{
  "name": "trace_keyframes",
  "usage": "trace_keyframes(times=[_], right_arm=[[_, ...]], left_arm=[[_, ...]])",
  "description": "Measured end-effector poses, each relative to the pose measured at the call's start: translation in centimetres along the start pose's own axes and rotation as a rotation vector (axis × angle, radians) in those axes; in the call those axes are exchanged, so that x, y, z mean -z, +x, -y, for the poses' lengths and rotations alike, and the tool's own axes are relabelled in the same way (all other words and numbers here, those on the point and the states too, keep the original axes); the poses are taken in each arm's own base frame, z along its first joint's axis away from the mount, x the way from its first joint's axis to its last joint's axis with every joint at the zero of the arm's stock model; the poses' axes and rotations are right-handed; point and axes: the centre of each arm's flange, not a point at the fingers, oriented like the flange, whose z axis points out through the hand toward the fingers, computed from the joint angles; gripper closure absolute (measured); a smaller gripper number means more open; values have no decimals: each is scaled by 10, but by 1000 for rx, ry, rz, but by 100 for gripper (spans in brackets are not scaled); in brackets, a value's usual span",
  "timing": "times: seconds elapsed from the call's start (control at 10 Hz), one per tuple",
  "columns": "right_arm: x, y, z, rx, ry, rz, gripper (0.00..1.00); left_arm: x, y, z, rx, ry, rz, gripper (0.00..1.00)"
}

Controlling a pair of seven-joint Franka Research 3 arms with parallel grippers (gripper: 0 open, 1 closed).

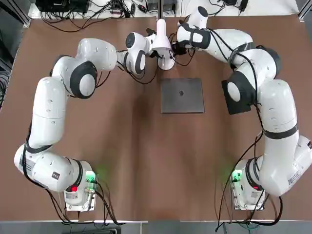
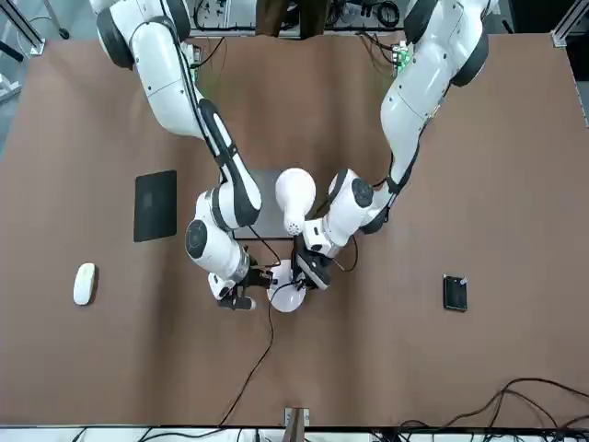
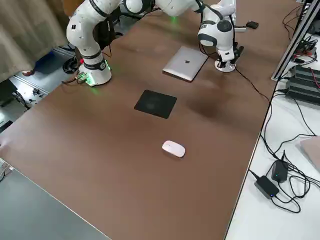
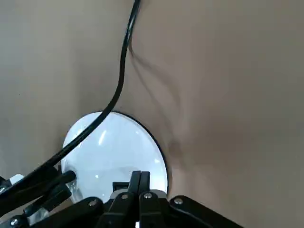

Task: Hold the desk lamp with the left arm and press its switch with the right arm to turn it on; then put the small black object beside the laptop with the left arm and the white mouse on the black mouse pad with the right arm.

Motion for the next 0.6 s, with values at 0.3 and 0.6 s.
trace_keyframes(times=[0.3, 0.6], right_arm=[[1, 1, 0, 0, 1, -1, 99], [1, 1, 1, 1, 2, -2, 99]], left_arm=[[1, 1, 2, 2, 6, -18, 85], [2, 1, 3, 7, 8, -24, 83]])
